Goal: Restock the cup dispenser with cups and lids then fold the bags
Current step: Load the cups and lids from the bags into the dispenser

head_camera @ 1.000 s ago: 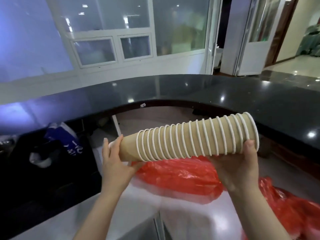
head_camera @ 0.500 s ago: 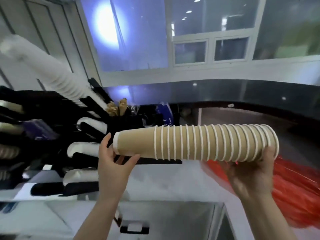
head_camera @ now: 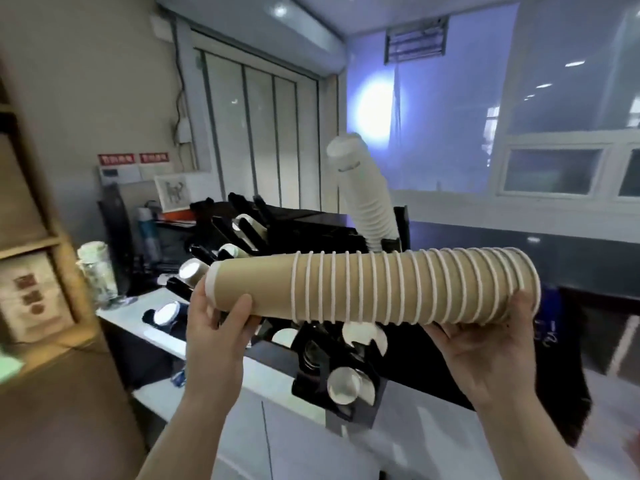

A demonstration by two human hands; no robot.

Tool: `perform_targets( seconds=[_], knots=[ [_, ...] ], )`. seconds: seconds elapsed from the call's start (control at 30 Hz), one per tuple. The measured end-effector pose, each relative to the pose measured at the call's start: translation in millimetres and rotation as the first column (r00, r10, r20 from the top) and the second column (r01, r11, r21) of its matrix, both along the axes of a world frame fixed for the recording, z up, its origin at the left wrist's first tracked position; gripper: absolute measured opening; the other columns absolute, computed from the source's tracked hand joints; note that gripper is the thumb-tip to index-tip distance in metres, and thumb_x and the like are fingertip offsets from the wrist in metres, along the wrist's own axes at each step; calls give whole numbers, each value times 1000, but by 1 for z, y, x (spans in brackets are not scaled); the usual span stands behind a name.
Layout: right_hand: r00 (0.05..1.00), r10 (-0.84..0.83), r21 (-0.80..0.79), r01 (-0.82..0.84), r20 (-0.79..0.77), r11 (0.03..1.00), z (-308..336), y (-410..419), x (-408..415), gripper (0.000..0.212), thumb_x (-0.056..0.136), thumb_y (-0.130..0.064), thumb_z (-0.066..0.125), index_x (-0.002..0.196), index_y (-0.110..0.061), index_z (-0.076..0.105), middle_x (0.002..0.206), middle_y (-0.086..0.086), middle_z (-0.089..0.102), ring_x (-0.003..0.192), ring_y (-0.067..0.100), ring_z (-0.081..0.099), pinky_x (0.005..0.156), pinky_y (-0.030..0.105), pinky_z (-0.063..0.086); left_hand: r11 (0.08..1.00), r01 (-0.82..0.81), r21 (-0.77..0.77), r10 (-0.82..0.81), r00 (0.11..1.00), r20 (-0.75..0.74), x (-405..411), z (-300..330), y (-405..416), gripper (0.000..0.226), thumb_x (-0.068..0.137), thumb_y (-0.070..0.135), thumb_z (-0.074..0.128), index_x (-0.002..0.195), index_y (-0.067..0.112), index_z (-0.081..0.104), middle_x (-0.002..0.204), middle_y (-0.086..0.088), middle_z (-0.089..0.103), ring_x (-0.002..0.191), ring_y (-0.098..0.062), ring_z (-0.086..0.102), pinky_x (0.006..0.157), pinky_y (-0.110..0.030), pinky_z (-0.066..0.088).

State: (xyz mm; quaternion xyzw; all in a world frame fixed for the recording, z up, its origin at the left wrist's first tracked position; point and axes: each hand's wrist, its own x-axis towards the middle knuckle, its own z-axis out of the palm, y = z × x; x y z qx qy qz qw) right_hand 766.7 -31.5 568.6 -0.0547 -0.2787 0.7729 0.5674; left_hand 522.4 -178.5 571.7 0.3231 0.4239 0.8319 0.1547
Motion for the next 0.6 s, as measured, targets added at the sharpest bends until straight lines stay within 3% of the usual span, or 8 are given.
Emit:
perform_targets(
  seconds=[0.1, 0.2, 0.37, 0.5, 0.6],
  knots=[
    [998, 65, -6, -65, -25, 998, 15, -8, -83, 59, 91, -56, 49, 142, -27, 42, 136, 9, 57, 121, 30, 58, 85, 55, 53, 997, -59, 57, 57, 998, 35, -76, 12, -25, 47, 92, 6, 57, 132, 29, 49, 129, -8, 57, 114, -19, 60, 92, -32, 53],
    [998, 61, -59, -62, -16, 996, 29, -11, -159, 58, 81, -51, 61, 133, -27, 49, 135, 9, 56, 117, 30, 60, 79, 56, 56, 991, -91, 98, 86, 995, 57, -146, 26, -42, 45, 90, 9, 60, 129, 29, 50, 125, -7, 58, 116, -21, 60, 95, -35, 52],
    [997, 82, -89, -81, 8, 993, 58, -7, -270, 67, 71, -46, 66, 132, -24, 48, 128, 9, 57, 108, 29, 62, 65, 46, 59, 971, -201, 125, 197, 979, 44, -233, 48, -53, 51, 89, 12, 62, 136, 24, 43, 123, -6, 57, 116, -22, 58, 98, -42, 49],
    [985, 154, -117, -145, 73, 983, 69, 4, -343, 39, 80, -49, 65, 108, -24, 54, 120, 12, 58, 103, 30, 63, 72, 48, 56, 962, -161, 219, 138, 984, 117, -288, 63, -54, 61, 86, 11, 63, 141, 21, 39, 130, -7, 56, 120, -26, 57, 89, -41, 55],
    [971, 199, -137, -181, 131, 974, 68, 19, -390, 43, 86, -49, 62, 114, -18, 55, 120, 14, 60, 104, 30, 64, 76, 49, 57, 966, -47, 256, 11, 990, 138, -320, 69, -46, 47, 80, 21, 61, 126, 26, 54, 128, -5, 62, 120, -26, 57, 90, -40, 55]
  ],
)
